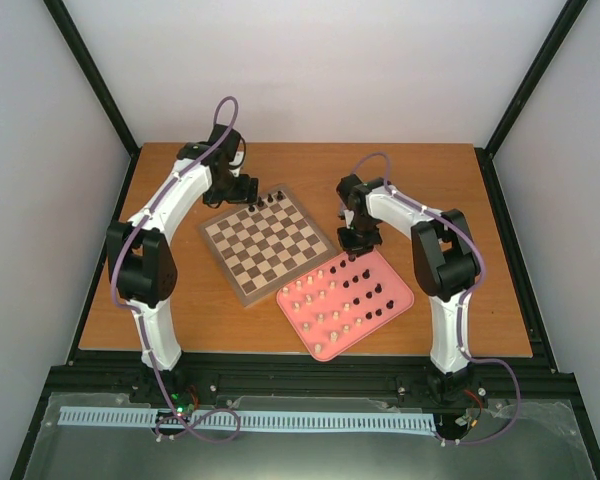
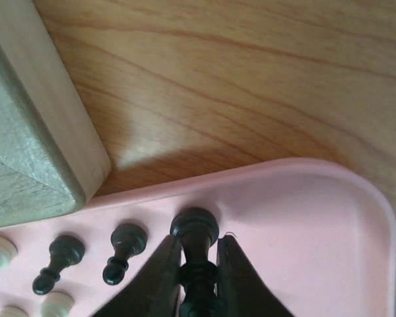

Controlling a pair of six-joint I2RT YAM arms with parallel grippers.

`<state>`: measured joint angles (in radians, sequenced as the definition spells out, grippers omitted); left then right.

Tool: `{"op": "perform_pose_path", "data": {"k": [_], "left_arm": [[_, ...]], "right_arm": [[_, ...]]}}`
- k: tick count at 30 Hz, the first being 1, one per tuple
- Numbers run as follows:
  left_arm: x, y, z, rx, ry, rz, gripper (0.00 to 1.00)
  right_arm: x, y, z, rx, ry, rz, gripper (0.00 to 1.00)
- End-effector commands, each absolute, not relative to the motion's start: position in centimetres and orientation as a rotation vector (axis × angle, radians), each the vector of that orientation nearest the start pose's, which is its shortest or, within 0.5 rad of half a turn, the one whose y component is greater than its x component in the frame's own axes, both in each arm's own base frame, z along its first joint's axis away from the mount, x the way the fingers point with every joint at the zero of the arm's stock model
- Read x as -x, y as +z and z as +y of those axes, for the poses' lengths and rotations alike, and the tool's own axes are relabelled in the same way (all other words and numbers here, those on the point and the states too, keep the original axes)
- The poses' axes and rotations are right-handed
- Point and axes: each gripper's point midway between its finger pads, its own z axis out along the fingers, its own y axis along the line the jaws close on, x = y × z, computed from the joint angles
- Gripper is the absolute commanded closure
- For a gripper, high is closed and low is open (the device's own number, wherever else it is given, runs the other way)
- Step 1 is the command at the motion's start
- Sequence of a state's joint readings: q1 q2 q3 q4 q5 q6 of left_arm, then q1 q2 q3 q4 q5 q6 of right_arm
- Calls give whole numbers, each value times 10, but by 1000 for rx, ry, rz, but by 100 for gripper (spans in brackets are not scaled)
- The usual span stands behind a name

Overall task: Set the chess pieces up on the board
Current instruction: Pick up the chess piece from the storage box.

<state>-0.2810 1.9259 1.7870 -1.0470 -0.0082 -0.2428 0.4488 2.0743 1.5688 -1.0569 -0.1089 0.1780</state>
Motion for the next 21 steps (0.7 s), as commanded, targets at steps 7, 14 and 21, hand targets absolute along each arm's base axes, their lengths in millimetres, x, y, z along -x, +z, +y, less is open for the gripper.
{"op": "perform_pose_path", "data": {"k": [7, 14, 21], "left_arm": [[-431, 186, -120, -63, -123, 2699, 7], [-419, 207, -114, -48, -116, 2661, 6], [-404, 216, -101, -25, -66, 2632, 5]], "right_arm": [[-355, 44, 183, 416, 98, 3093, 97], [-366, 105, 201, 445, 125, 2999, 97], [-385, 129, 277, 595, 216, 2909, 97]]}}
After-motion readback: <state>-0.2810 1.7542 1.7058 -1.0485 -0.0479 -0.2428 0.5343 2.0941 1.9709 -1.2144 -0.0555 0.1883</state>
